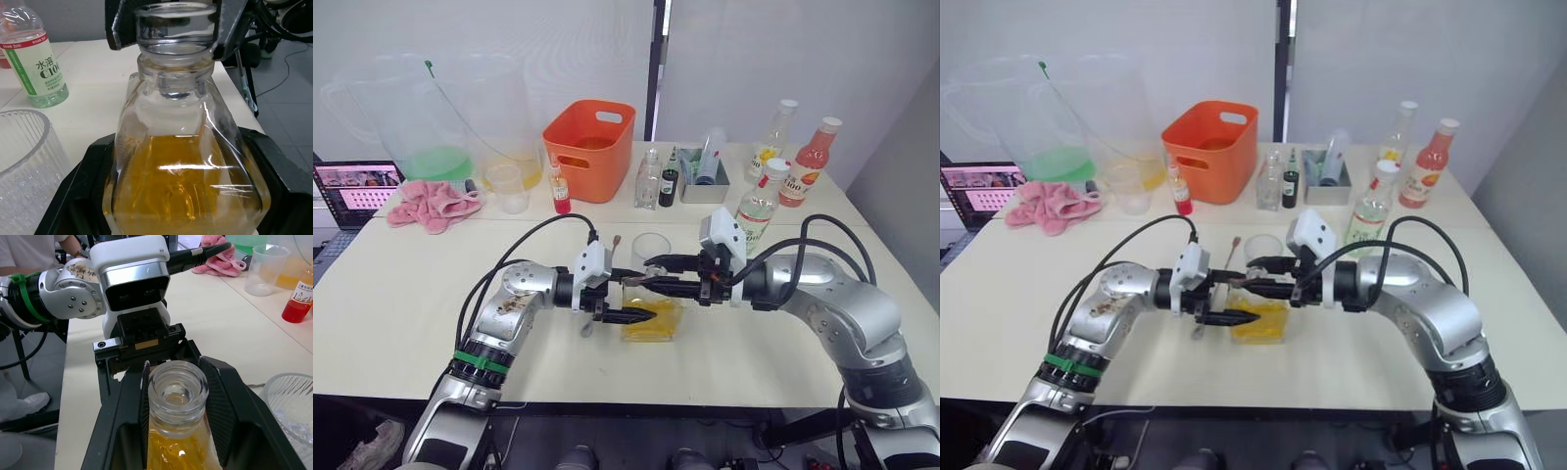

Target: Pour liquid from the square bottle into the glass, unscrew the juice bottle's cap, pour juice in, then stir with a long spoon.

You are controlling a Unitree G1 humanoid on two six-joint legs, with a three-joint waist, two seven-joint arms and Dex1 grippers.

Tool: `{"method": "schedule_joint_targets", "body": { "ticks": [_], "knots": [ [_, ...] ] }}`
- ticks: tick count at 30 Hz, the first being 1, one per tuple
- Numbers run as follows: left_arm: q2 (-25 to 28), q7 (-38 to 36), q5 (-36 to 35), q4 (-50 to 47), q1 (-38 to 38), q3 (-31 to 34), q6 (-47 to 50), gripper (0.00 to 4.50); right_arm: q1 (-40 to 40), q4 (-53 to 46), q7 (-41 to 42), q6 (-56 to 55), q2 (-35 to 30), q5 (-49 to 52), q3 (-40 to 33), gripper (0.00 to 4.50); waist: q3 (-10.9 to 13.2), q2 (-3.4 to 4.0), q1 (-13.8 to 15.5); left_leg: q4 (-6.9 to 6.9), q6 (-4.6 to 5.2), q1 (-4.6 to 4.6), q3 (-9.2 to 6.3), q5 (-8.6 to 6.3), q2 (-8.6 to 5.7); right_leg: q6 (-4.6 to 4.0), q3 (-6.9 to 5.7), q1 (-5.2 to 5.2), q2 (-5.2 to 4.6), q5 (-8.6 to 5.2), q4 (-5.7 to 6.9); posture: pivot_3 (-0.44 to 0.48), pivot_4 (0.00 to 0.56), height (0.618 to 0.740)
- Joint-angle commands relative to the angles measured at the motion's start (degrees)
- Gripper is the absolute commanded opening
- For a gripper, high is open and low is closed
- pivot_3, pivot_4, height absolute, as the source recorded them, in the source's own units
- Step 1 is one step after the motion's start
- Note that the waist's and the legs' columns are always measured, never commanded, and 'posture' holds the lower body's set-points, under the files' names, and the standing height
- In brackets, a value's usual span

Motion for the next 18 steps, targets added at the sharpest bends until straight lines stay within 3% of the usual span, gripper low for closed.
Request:
{"method": "schedule_joint_targets", "body": {
  "ticks": [1, 18],
  "knots": [
    [-0.26, 0.62, 0.36, -0.03, -0.93, -0.60, 0.46, 2.79, -3.57, -3.37, 1.85, -0.10, 0.52, 5.49, -4.45, 1.08, 0.00, 0.01, -0.01, 0.00, 0.00, -0.02, 0.00, 0.00, 0.00, 0.00, 0.00, -0.03, 0.00, 0.00, 0.02, 0.000, 0.150, 0.740],
    [0.55, 0.04, 2.16, 1.44, -0.84, -3.40, 1.05, 2.79, -6.67, -4.74, 4.51, 0.60, -4.36, 2.64, -2.50, 1.08, 0.00, 0.01, -0.19, 0.00, 0.00, -0.10, 0.00, 0.00, 0.01, -0.01, 0.00, -0.15, 0.00, 0.00, 0.04, 0.000, 0.150, 0.740]
  ]
}}
